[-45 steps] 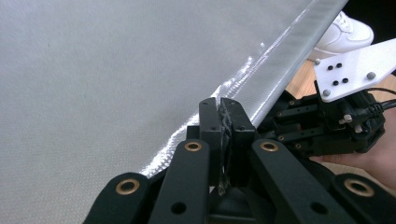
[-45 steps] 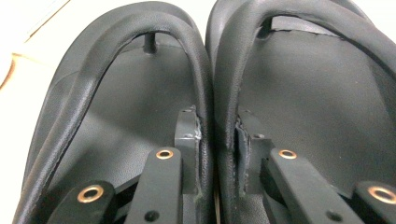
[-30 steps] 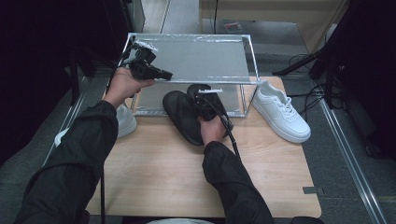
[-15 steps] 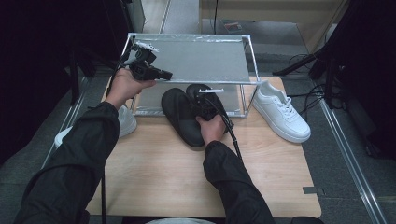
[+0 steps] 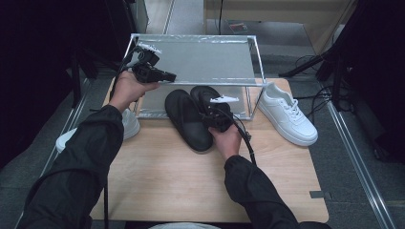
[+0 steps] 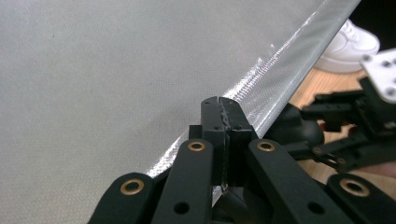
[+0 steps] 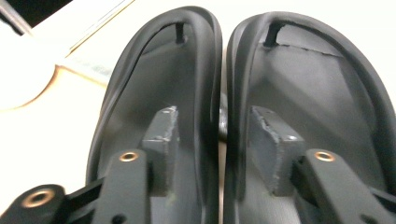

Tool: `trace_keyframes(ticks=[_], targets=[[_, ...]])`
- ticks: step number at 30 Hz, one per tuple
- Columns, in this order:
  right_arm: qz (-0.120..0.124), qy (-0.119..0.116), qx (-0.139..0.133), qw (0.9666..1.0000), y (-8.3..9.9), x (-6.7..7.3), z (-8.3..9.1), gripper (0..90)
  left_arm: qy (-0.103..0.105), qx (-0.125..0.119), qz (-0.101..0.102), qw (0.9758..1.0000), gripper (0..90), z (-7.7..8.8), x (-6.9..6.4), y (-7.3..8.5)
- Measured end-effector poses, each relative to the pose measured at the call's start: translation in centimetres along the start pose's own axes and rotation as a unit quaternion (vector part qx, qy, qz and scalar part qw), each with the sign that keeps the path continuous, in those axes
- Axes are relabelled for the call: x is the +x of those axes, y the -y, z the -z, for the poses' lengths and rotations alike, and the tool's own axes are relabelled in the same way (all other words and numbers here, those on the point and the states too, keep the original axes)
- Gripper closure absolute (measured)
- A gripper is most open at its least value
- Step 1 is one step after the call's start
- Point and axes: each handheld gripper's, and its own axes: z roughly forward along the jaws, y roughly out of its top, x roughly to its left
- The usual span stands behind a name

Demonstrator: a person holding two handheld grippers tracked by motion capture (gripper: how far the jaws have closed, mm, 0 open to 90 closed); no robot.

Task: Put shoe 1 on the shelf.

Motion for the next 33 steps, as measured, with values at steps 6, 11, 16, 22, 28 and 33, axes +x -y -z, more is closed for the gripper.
trace_keyframes(ticks=[6,11,16,22,28,33], targets=[[0.018,-0.025,0.002,0.9995,0.6,0.4,2.6,74.6,0.008,-0.003,0.012,0.9999,90.0,0.0,0.2,0.1],[0.046,-0.044,-0.002,0.9980,2.6,1.0,4.9,90.0,0.003,0.000,0.005,1.0000,90.0,0.0,0.1,0.0],[0.056,-0.050,0.012,0.9971,4.2,1.2,5.2,90.0,-0.003,0.005,0.003,1.0000,90.0,0.0,0.0,-0.1],[0.061,-0.072,0.050,0.9942,7.0,1.5,5.5,90.0,-0.002,0.006,0.006,1.0000,90.0,0.0,0.0,-0.1],[0.096,-0.075,0.081,0.9893,9.0,2.4,5.5,90.0,-0.009,0.013,0.001,0.9999,90.0,0.0,-0.2,-0.3],[0.084,-0.069,0.086,0.9903,9.3,1.7,5.1,90.0,-0.014,0.014,-0.004,0.9998,90.0,0.0,-0.3,-0.4]])
